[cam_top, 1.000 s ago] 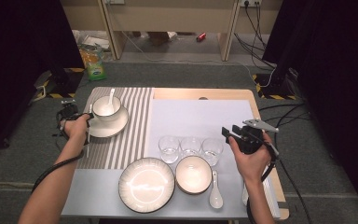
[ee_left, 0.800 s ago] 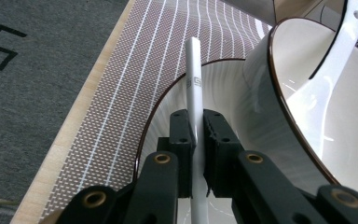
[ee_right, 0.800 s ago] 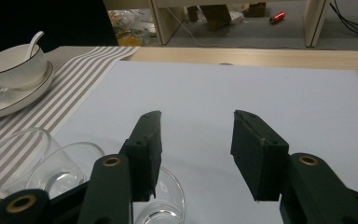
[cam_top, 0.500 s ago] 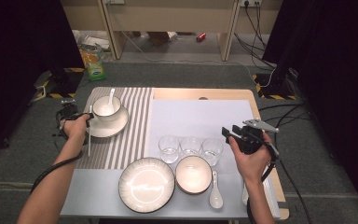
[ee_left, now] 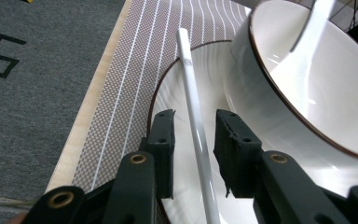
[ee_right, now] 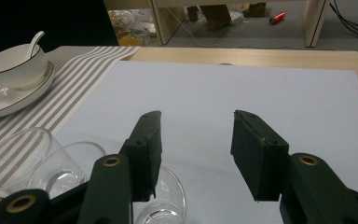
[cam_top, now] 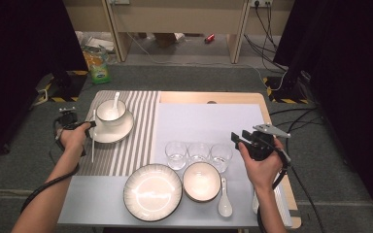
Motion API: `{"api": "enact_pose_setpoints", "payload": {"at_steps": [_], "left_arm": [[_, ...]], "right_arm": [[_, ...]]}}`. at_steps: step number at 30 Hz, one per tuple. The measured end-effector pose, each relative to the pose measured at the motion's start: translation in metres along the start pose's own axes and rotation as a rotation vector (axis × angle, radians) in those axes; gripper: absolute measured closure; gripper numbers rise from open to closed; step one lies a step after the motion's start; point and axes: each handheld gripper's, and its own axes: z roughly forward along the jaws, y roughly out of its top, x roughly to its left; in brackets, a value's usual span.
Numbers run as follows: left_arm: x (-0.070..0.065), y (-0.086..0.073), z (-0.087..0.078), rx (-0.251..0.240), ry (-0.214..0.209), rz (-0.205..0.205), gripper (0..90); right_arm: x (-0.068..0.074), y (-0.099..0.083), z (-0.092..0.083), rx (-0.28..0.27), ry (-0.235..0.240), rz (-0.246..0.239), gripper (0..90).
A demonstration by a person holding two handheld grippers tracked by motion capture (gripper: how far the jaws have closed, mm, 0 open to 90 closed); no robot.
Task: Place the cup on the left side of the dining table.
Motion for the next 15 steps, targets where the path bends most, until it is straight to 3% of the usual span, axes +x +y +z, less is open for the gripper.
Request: {"api": "enact_pose_setpoints", "payload": {"at_steps": [6,15], "left_arm": [[-0.005,-0.008,-0.015,0.013,-0.026,0.036,64.9],[-0.007,-0.018,-0.022,0.034,-0.042,0.061,62.4]], "right_arm": [[0.001,0.000,-0.001,-0.005,0.004,0.000,52.9],[0.001,0.001,-0.002,-0.002,0.003,0.003,52.9]]}}
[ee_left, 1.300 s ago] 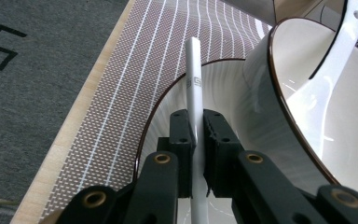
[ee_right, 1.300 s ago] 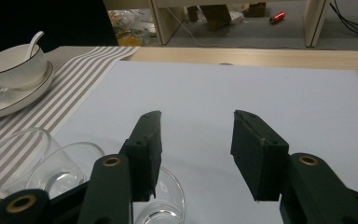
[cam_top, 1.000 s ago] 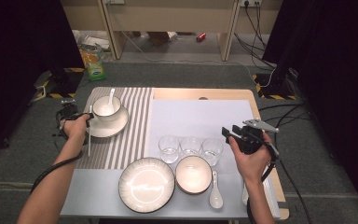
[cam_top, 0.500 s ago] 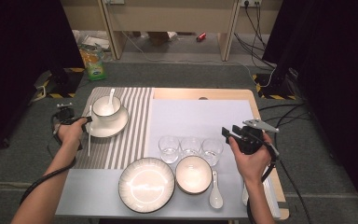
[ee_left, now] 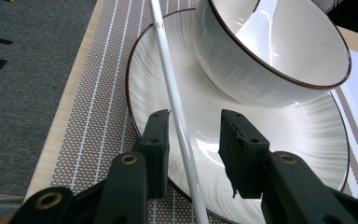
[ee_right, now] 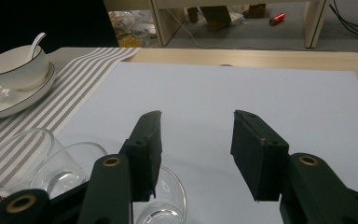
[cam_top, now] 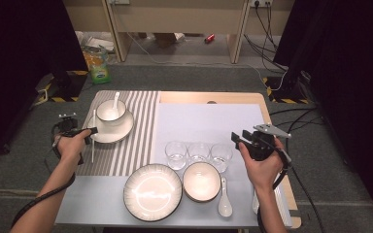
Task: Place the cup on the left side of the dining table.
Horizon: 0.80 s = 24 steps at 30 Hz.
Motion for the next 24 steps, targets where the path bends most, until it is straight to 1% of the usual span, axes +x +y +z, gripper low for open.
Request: {"api": "enact_pose_setpoints", "payload": {"at_steps": [2,7,8,10,11,13,15,16,21,24], "left_arm": [[0.000,-0.001,-0.001,0.007,-0.006,0.000,62.5],[-0.001,-0.003,-0.001,0.013,0.002,0.004,62.3],[-0.002,-0.004,-0.001,0.021,-0.006,0.006,62.2],[-0.004,-0.005,-0.001,0.024,-0.002,0.011,62.2],[-0.005,-0.006,-0.001,0.022,-0.009,0.008,62.0],[-0.007,-0.007,0.000,0.029,-0.005,0.021,61.6],[-0.010,-0.008,0.000,0.030,-0.008,0.021,60.6],[-0.011,-0.008,0.000,0.037,-0.006,0.028,60.0],[-0.018,-0.009,0.003,0.049,-0.024,0.029,58.7],[-0.022,-0.008,0.005,0.052,-0.034,0.018,57.7]], "right_arm": [[0.000,0.000,0.001,-0.003,0.001,0.001,52.9],[0.000,0.000,0.001,-0.003,0.000,-0.005,52.9],[0.000,0.000,0.001,-0.003,0.001,-0.004,52.9],[0.000,0.000,0.001,-0.002,0.001,-0.004,52.9],[0.000,0.000,0.001,-0.003,0.001,-0.003,52.9],[0.000,0.000,0.001,-0.002,0.002,-0.001,52.8],[0.000,0.000,0.001,-0.002,0.002,-0.002,52.9],[0.000,0.000,0.001,-0.003,0.003,-0.004,52.9],[0.000,0.000,0.002,-0.002,0.003,-0.003,52.9],[0.000,0.000,0.002,0.002,0.003,-0.001,52.9]]}}
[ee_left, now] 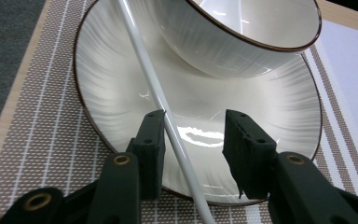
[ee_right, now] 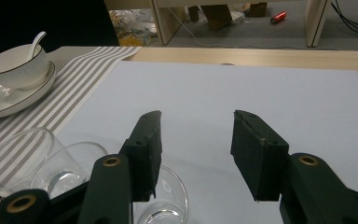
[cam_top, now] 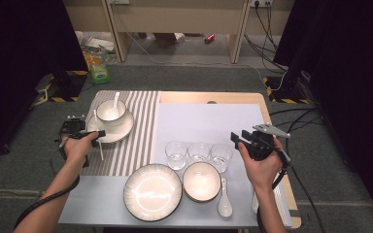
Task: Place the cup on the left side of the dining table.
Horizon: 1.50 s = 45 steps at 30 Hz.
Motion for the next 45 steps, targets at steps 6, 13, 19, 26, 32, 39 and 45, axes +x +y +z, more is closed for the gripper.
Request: {"api": "enact_pose_setpoints", "payload": {"at_steps": [6,13,19,26,32,39,45], "left_arm": [[-0.002,0.002,0.004,0.010,-0.001,0.006,57.7],[-0.007,0.005,0.006,0.013,-0.007,0.006,57.5],[-0.010,0.007,0.009,0.019,-0.012,0.008,57.1],[-0.014,0.007,0.009,0.016,-0.017,0.015,56.2],[-0.018,0.007,0.004,-0.005,-0.016,0.055,53.4],[-0.025,0.006,-0.003,-0.039,-0.035,0.085,45.9],[-0.037,0.007,-0.009,-0.074,-0.061,0.126,42.1]], "right_arm": [[-0.001,0.000,0.000,-0.003,0.000,0.002,53.0],[0.000,0.000,0.000,0.001,0.000,0.001,53.1],[0.000,0.000,0.000,-0.003,0.001,0.005,53.1],[-0.001,0.000,-0.001,-0.002,-0.002,0.001,53.1],[-0.004,0.000,-0.002,-0.002,-0.009,0.005,53.1],[-0.005,0.000,-0.003,-0.004,-0.010,0.008,53.0],[-0.006,0.001,-0.004,-0.001,-0.017,0.008,53.0]]}}
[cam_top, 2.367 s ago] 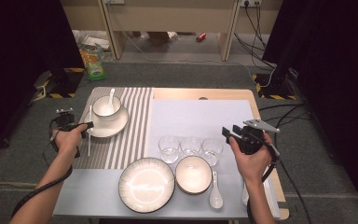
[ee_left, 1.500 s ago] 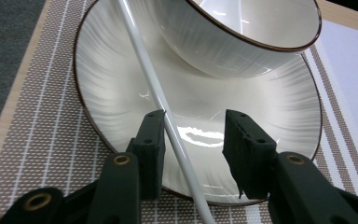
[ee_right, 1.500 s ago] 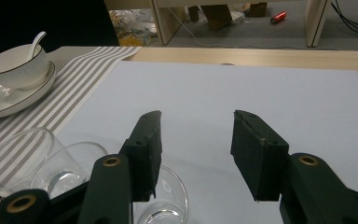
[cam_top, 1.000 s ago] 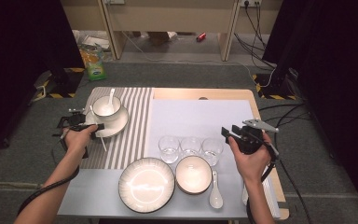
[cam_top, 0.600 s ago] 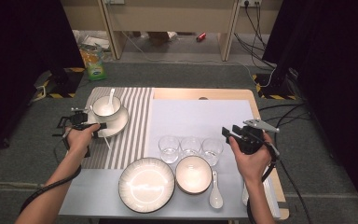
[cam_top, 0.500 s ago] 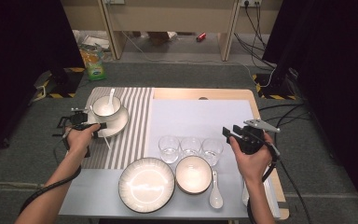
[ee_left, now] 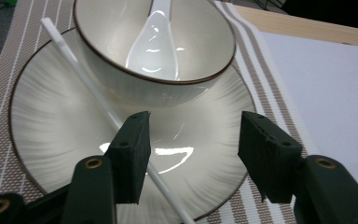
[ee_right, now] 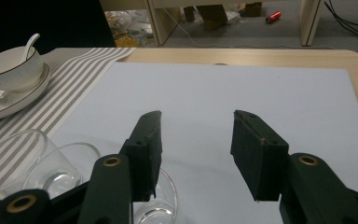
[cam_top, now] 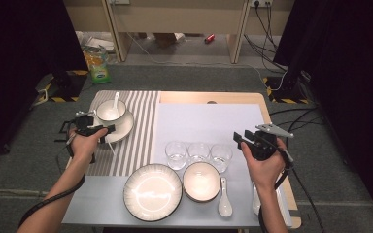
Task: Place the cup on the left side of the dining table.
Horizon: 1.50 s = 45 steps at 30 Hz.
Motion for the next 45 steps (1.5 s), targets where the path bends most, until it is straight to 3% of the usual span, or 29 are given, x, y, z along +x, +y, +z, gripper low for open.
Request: {"api": "enact_pose_setpoints", "payload": {"at_steps": [13,24,38,45], "left_arm": [[-0.026,0.004,-0.007,-0.055,-0.060,0.080,34.5],[-0.052,0.008,-0.013,-0.095,-0.128,0.137,33.2],[-0.072,0.008,-0.015,-0.116,-0.190,0.212,32.8],[-0.081,0.008,-0.016,-0.136,-0.230,0.229,31.6]], "right_arm": [[-0.006,0.001,0.000,0.013,-0.011,0.002,53.0],[-0.016,0.004,-0.005,0.053,-0.054,0.008,54.3],[-0.044,-0.005,-0.006,0.189,-0.133,0.042,58.1],[-0.055,-0.010,-0.005,0.287,-0.163,0.079,61.1]]}}
